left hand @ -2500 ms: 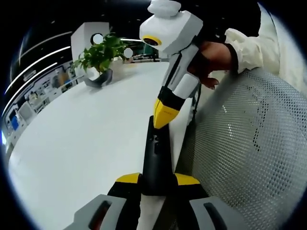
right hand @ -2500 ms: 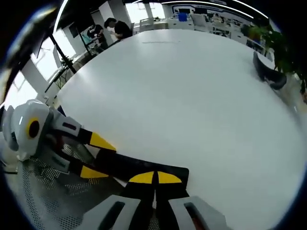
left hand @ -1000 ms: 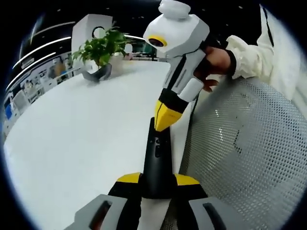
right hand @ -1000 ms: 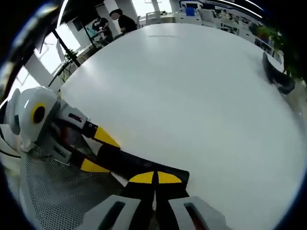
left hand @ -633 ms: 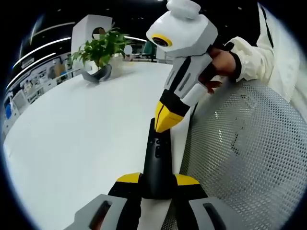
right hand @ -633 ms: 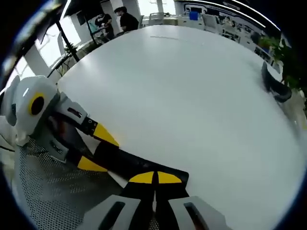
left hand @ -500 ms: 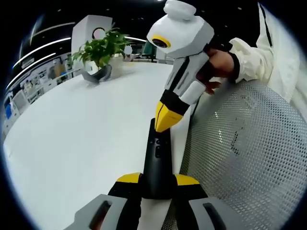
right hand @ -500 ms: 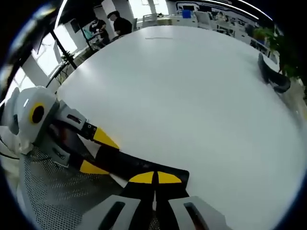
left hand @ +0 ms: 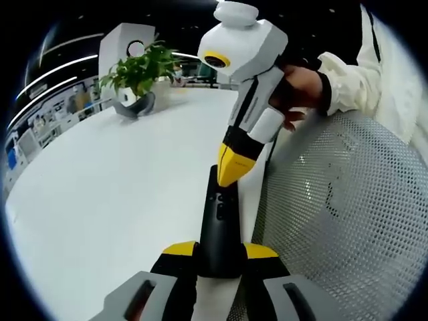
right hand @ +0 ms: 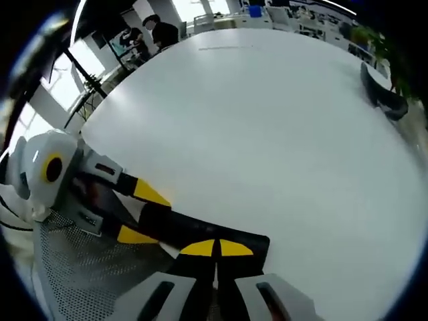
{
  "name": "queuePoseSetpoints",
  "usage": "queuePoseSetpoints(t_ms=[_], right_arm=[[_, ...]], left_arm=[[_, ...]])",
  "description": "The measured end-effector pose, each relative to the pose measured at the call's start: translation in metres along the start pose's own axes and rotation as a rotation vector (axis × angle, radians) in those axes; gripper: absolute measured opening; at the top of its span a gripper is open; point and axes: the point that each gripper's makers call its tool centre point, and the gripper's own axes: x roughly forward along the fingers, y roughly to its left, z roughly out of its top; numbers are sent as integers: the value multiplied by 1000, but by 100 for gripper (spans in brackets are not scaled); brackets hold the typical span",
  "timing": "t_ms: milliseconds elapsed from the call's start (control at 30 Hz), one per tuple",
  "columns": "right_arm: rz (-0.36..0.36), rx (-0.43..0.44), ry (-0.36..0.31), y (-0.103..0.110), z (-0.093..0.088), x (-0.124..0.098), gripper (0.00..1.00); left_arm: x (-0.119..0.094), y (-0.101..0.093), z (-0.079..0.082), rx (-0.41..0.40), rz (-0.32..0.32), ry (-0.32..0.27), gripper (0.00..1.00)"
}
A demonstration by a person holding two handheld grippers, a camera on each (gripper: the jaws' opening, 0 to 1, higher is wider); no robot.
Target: Press the specified remote control buttons in sequence, fully releasing each button before pressing the next.
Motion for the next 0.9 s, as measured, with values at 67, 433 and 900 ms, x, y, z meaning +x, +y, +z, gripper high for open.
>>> queuePoseSetpoints(t_ms=[67, 433, 900], right_arm=[[2, 6, -7, -1, 0, -1, 0], [25, 71, 5, -3, 1, -1, 0], [79, 45, -33, 11, 9, -2, 0]], left_arm=[[0, 0, 0, 7, 1, 3, 24], [0, 0, 0, 24, 2, 4, 24], [3, -3, 2, 30, -15, 2, 24]])
